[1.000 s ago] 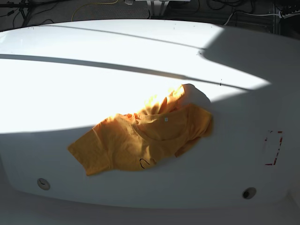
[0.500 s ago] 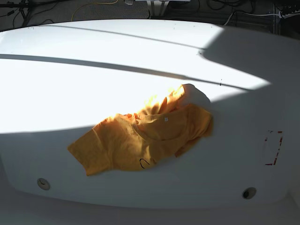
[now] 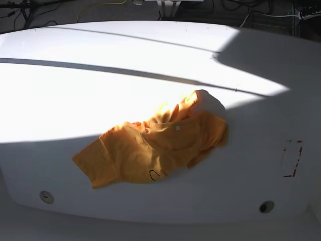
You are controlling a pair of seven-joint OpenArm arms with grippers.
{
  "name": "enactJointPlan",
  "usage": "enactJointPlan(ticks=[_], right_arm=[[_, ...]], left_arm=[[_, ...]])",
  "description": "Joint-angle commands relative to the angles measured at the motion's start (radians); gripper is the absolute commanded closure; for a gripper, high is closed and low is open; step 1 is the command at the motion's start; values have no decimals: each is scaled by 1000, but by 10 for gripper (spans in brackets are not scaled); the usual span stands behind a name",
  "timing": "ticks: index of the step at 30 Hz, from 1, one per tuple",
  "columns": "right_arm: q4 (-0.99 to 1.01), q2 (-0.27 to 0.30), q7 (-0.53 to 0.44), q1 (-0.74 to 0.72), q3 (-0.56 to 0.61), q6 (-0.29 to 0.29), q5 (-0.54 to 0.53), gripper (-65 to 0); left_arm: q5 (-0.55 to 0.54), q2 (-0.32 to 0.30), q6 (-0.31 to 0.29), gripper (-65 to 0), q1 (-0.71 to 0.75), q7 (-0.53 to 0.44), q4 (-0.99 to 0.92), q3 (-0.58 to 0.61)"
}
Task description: Fold the T-shirt properly
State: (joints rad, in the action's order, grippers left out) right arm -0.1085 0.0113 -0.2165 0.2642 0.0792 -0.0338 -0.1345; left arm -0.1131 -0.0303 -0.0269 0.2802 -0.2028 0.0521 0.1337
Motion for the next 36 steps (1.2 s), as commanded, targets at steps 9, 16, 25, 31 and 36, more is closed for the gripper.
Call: enactJointPlan(ticks=[9, 16, 25, 31, 36], right_arm=[[9, 0, -14, 13, -4, 1, 6, -1], [10, 6, -20, 17, -4, 2, 7, -1], [12, 5, -26, 17, -5, 3, 7, 0], [13, 3, -30, 22, -5, 0, 8, -2], [12, 5, -26, 20, -4, 0, 8, -3]], left_arm=[[0, 0, -4, -257, 17, -11, 0, 0], [5, -3, -1, -257, 17, -21, 5, 0], [4, -2, 0, -257, 21, -22, 12, -1], [9, -1, -2, -259, 22, -20, 15, 2], [9, -2, -1, -259, 20, -20, 19, 2]])
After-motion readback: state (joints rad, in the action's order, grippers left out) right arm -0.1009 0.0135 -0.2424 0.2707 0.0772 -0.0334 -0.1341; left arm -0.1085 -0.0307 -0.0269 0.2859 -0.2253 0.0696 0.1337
